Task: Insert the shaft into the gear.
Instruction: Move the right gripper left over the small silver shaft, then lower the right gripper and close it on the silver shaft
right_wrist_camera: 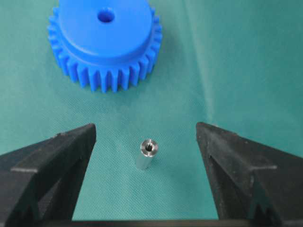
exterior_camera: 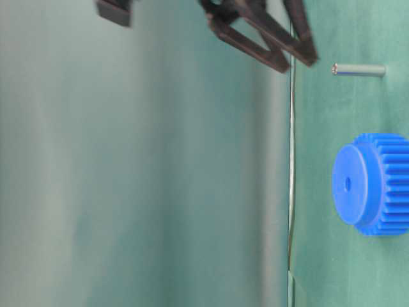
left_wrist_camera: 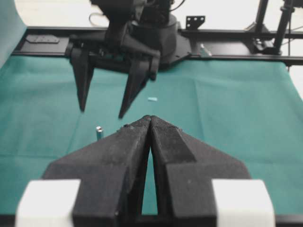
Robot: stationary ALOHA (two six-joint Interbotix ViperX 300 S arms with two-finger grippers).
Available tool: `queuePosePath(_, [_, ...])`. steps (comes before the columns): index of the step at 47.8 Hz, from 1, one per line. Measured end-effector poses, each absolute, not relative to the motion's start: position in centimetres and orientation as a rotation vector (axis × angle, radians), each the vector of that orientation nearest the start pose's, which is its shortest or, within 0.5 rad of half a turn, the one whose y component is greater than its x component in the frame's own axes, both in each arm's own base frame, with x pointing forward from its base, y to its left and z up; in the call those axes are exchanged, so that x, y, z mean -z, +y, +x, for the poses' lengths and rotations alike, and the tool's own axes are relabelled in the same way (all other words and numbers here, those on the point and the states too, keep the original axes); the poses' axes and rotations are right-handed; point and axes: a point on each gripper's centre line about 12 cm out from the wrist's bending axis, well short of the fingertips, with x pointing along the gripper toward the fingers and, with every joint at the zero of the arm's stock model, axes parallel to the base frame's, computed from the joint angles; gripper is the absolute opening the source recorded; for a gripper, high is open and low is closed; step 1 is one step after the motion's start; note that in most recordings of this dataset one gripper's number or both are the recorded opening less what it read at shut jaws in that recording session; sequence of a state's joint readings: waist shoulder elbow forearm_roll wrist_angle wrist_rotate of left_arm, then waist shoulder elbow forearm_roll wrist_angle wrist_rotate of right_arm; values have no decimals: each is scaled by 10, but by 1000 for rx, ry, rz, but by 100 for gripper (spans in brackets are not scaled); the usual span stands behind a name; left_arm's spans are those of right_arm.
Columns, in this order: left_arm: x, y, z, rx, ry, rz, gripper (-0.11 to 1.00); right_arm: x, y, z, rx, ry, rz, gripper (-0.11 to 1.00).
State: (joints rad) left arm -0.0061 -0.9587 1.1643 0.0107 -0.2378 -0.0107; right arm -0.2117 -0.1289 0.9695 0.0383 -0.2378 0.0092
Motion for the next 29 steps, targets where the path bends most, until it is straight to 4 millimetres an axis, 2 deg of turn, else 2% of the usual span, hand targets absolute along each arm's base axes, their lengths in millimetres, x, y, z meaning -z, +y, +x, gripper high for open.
queuePosePath(10, [-289,-1,201,7,-20,0,0,-120,-70,317,242,634,128,88])
queuePosePath(23, [-289,-1,201,5,-15,0,0,-118,-71,318,252,621,138,87])
queuePosePath(26, [-288,-1,201,5,-12,0,0,-118,-71,318,252,622,138,84])
queuePosePath(29, [-288,-1,201,5,-11,0,0,-118,-71,318,252,622,138,75])
